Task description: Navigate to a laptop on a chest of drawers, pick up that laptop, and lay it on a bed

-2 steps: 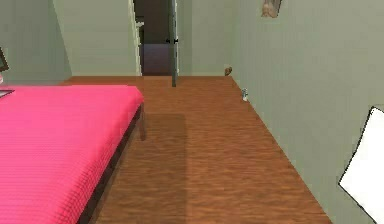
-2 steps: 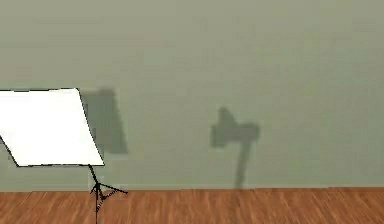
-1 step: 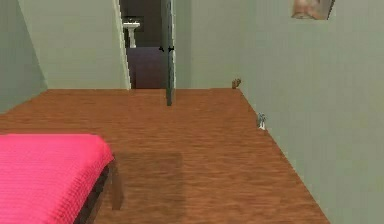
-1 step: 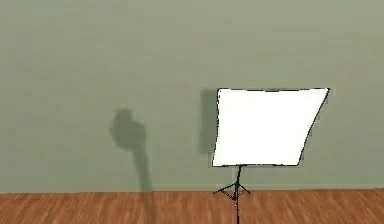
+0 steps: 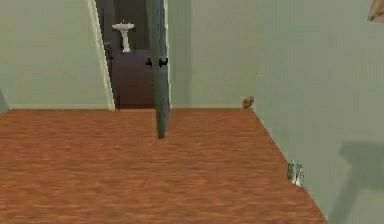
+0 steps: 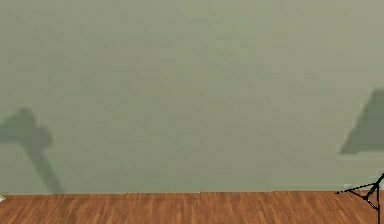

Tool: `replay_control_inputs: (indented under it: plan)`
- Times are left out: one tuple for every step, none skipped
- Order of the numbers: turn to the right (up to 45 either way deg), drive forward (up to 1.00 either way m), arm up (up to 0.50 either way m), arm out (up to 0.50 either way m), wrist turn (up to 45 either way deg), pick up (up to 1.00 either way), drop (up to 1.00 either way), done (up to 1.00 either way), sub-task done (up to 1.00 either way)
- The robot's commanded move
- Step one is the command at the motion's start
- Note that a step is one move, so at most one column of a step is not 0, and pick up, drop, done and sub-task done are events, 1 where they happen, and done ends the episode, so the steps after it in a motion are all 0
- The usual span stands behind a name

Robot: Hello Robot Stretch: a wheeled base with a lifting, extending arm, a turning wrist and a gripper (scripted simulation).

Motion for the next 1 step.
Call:
replay_control_inputs:
  plan:
    - [-6.0, 0.0, 0.0, 0.0, 0.0, 0.0, 0.0, 0.0, 0.0]
